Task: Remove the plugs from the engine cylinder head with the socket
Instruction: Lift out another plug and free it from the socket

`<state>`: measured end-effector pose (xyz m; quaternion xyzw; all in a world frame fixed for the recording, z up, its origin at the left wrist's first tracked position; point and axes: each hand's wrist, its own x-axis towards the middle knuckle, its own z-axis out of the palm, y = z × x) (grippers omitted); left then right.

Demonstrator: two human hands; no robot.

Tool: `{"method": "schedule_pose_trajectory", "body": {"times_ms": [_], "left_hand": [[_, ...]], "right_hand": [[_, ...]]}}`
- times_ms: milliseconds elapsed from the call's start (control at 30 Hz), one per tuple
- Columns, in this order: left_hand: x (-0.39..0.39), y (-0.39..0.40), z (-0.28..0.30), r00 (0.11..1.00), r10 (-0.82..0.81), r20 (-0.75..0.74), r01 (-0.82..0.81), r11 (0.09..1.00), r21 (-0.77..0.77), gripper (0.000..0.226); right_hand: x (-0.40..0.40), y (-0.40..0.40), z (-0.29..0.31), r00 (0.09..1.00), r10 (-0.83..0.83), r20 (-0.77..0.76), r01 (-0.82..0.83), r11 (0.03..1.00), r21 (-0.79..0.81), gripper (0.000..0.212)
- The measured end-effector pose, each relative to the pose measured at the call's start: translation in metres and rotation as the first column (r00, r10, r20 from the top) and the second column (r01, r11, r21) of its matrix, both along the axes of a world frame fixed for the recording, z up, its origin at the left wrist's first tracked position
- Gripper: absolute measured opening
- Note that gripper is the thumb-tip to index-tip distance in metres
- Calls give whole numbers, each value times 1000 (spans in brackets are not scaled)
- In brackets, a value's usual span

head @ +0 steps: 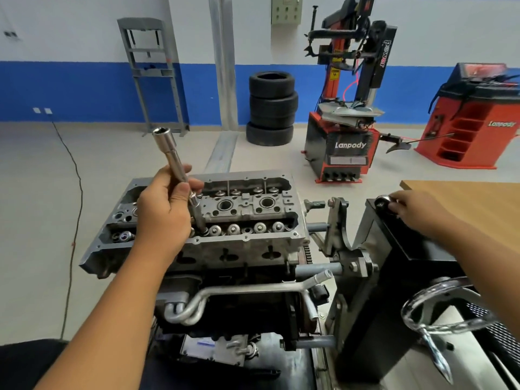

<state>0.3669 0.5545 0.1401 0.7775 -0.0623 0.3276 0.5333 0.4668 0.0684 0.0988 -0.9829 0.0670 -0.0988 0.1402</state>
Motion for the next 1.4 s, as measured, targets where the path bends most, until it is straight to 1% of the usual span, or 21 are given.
{"method": "schedule_pose_trajectory", "body": {"times_ms": [67, 167, 233, 300, 433, 500, 567, 667, 833, 867, 900, 933, 1000, 1067, 1100, 1133, 1200, 1267, 1300, 1333, 1400], "left_hand": [[-1, -1, 0, 1000, -20, 7, 20, 999, 25, 26], [-5, -3, 1, 998, -14, 64, 12, 999, 32, 29], [-6, -4, 0, 997, 4, 77, -5, 1000, 17, 24], [-7, -3, 0, 998, 6, 59, -6, 1000, 13, 19], [-8, -3, 0, 999, -37, -6, 37, 999, 36, 28], [-8, -4, -1, 998, -53, -23, 54, 998, 43, 31], [-7, -3, -2, 998, -60, -13, 61, 998, 27, 30], [-6, -1, -4, 997, -71, 24, 71, 997, 0, 29], [-2, 10, -12, 989, -145, 27, 145, 989, 2, 25], [0, 12, -13, 985, -169, 19, 169, 986, -4, 26], [1, 14, -13, 982, -188, 18, 188, 982, -11, 26], [2, 14, -13, 979, -201, 23, 201, 979, -19, 26], [2, 16, -10, 975, -222, 33, 223, 974, -41, 26], [3, 16, -8, 967, -250, 41, 252, 965, -76, 23], [3, 15, -7, 964, -260, 50, 264, 960, -98, 24], [5, 14, -7, 964, -261, 57, 266, 956, -119, 25], [9, 12, -11, 967, -243, 81, 252, 957, -142, 26], [12, 10, -13, 961, -252, 116, 269, 949, -162, 25], [14, 10, -14, 957, -255, 136, 276, 946, -171, 23], [15, 10, -16, 958, -239, 160, 265, 949, -169, 20], [20, 13, -20, 968, -158, 193, 190, 968, -161, 14]], "right_hand": [[-3, -4, 1, 1000, 27, -9, -27, 999, 36, 27], [-8, -9, 2, 999, 41, -15, -40, 997, 63, 28], [-10, -13, 2, 999, 43, -18, -42, 997, 68, 30], [-11, -15, 3, 998, 49, -39, -46, 997, 67, 38], [-16, -17, 3, 995, 69, -75, -67, 997, 38, 54], [-18, -16, 3, 992, 81, -98, -79, 997, 24, 59], [-19, -14, 3, 989, 103, -106, -104, 994, -10, 53], [-20, -11, 3, 991, 100, -84, -100, 995, 10, 45], [-28, -10, 11, 988, 73, -137, -67, 997, 43, 51], [-30, -8, 15, 992, 68, -106, -64, 997, 43, 53], [-31, -4, 21, 998, 63, -28, -62, 997, 44, 52], [-32, 4, 28, 994, 59, 87, -64, 996, 59, 48], [-31, 41, 45, 938, 90, 334, -143, 980, 137, 35], [-32, 100, 61, 842, 193, 504, -343, 912, 224, 22], [-34, 133, 67, 785, 259, 563, -467, 845, 263, 16], [-37, 169, 73, 727, 330, 602, -590, 750, 300, 12], [-44, 237, 84, 613, 476, 631, -775, 516, 364, 10], [-43, 297, 93, 516, 583, 628, -855, 297, 426, 11], [-40, 324, 96, 478, 612, 630, -866, 209, 454, 16], [-37, 347, 99, 454, 625, 635, -866, 142, 479, 23], [-33, 382, 100, 426, 627, 652, -845, 18, 535, 34]]}}
